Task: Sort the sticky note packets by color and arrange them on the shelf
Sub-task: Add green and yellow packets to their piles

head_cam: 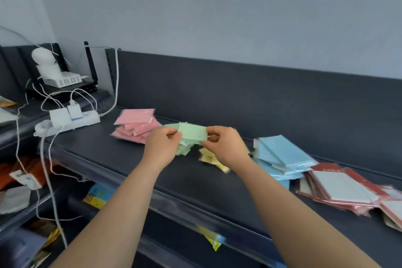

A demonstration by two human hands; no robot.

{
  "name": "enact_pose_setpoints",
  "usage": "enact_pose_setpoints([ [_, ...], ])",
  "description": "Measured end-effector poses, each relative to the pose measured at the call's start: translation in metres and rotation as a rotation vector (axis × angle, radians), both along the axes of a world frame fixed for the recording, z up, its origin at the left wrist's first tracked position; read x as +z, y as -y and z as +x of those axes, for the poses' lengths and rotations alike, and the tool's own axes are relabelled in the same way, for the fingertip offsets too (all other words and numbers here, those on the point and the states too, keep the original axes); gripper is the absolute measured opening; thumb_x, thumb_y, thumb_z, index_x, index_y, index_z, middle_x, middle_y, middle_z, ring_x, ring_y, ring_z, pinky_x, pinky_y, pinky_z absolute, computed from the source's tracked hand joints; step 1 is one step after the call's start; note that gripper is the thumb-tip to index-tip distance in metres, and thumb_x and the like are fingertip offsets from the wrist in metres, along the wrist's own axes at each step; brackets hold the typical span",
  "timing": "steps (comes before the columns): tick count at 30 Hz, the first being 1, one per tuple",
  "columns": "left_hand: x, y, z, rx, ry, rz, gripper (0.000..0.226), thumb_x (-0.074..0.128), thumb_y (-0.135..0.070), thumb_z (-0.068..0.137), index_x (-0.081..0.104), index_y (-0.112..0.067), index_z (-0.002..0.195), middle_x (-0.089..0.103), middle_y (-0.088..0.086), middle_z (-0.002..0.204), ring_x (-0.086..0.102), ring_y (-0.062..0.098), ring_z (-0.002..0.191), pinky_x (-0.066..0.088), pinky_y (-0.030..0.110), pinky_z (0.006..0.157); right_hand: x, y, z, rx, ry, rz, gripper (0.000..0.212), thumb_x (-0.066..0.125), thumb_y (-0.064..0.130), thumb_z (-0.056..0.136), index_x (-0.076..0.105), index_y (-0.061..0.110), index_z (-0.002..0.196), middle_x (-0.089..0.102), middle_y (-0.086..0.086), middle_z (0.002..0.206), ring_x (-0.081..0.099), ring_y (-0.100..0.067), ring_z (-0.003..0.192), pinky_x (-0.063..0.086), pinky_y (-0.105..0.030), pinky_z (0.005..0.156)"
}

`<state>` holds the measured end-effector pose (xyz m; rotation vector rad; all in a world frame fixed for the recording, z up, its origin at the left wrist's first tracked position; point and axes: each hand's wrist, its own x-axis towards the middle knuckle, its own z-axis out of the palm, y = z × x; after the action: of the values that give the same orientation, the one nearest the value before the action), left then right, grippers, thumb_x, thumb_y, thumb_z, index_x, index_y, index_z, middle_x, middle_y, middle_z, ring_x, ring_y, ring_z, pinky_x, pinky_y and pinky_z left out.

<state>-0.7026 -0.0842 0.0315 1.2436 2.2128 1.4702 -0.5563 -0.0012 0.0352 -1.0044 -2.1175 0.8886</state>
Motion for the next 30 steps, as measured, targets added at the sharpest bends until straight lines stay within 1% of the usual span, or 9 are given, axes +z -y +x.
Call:
enact_pose_setpoints([
  [5, -0.011, -0.01, -0.041, 0.044, -0.028, -0.04, 0.013, 0.053, -0.017, 0.094, 0.052, -0.018, 0.081, 0.054, 0.002, 0.084, 0.048, 0.018, 0.079, 0.039, 0.031, 0.072, -0.001, -0.002, -0.044, -0.001, 0.028, 0.015, 0.021, 0.062, 0.003, 0.084, 0.067, 0.001, 0.104, 0.071, -0.015, 0.097, 0.066, -0.028, 0.09, 0.055, -0.042, 0.081],
  [7, -0.014, -0.014, -0.048, 0.049, -0.023, -0.067, 0.012, 0.052, -0.017, 0.095, 0.056, -0.017, 0.083, 0.061, 0.004, 0.087, 0.054, 0.023, 0.083, 0.044, 0.034, 0.075, -0.006, -0.007, -0.055, -0.015, 0.06, 0.036, 0.01, 0.059, 0.003, 0.083, 0.067, 0.005, 0.089, 0.068, -0.011, 0.078, 0.06, -0.028, 0.066, 0.055, -0.036, 0.065],
  [8, -0.015, -0.017, -0.05, 0.049, -0.024, -0.084, 0.013, 0.052, -0.018, 0.095, 0.06, -0.016, 0.085, 0.064, 0.006, 0.09, 0.057, 0.024, 0.086, 0.045, 0.035, 0.076, -0.008, -0.009, -0.059, -0.03, 0.098, 0.053, 0.006, 0.056, 0.002, 0.082, 0.061, 0.005, 0.079, 0.061, -0.008, 0.067, 0.049, -0.024, 0.054, 0.048, -0.031, 0.057],
  [11, -0.02, -0.028, -0.057, 0.053, -0.057, -0.138, 0.022, 0.051, -0.019, 0.097, 0.068, -0.007, 0.1, 0.066, 0.005, 0.09, 0.057, 0.023, 0.085, 0.04, 0.029, 0.07, -0.013, -0.017, -0.07, -0.056, 0.209, 0.126, 0.015, 0.053, 0.005, 0.083, 0.05, 0.009, 0.069, 0.052, -0.002, 0.062, 0.039, -0.016, 0.053, 0.042, -0.03, 0.055],
  [14, -0.028, -0.033, -0.062, 0.063, -0.093, -0.158, 0.025, 0.052, -0.019, 0.097, 0.067, -0.004, 0.109, 0.068, 0.008, 0.102, 0.06, 0.027, 0.094, 0.039, 0.028, 0.074, -0.016, -0.021, -0.075, -0.05, 0.292, 0.198, 0.03, 0.051, 0.005, 0.082, 0.035, 0.015, 0.06, 0.043, 0.001, 0.061, 0.038, -0.016, 0.055, 0.037, -0.03, 0.056],
  [16, -0.03, -0.033, -0.062, 0.074, -0.152, -0.158, 0.025, 0.051, -0.02, 0.097, 0.066, -0.004, 0.109, 0.066, 0.008, 0.104, 0.06, 0.029, 0.099, 0.038, 0.028, 0.075, -0.017, -0.02, -0.073, -0.043, 0.331, 0.217, 0.018, 0.051, 0.006, 0.085, 0.047, 0.009, 0.067, 0.053, -0.004, 0.072, 0.048, -0.021, 0.065, 0.045, -0.034, 0.063],
  [18, -0.03, -0.032, -0.061, 0.095, -0.318, -0.178, 0.024, 0.049, -0.022, 0.097, 0.065, -0.005, 0.104, 0.064, 0.01, 0.101, 0.058, 0.029, 0.095, 0.038, 0.031, 0.072, -0.018, -0.017, -0.068, -0.018, 0.366, 0.266, 0.014, 0.052, 0.01, 0.089, 0.061, 0.0, 0.092, 0.062, -0.01, 0.094, 0.057, -0.025, 0.085, 0.049, -0.039, 0.078],
  [23, -0.02, -0.028, -0.039, 0.118, -0.625, -0.124, 0.028, 0.051, -0.023, 0.095, 0.065, -0.008, 0.115, 0.063, 0.014, 0.106, 0.054, 0.034, 0.097, 0.043, 0.043, 0.079, -0.011, -0.007, -0.036, -0.04, 0.373, 0.405, 0.024, 0.052, 0.019, 0.093, 0.062, 0.006, 0.111, 0.063, -0.006, 0.114, 0.056, -0.025, 0.106, 0.046, -0.034, 0.087],
  [30, -0.011, -0.028, 0.047, -0.078, -0.676, 0.007, 0.025, 0.055, -0.021, 0.093, 0.069, -0.01, 0.111, 0.067, 0.01, 0.102, 0.057, 0.034, 0.091, 0.045, 0.042, 0.076, 0.002, 0.007, 0.054, -0.208, 0.372, 0.45, 0.033, 0.054, 0.022, 0.093, 0.06, 0.011, 0.124, 0.058, -0.001, 0.13, 0.051, -0.022, 0.121, 0.043, -0.032, 0.096],
])
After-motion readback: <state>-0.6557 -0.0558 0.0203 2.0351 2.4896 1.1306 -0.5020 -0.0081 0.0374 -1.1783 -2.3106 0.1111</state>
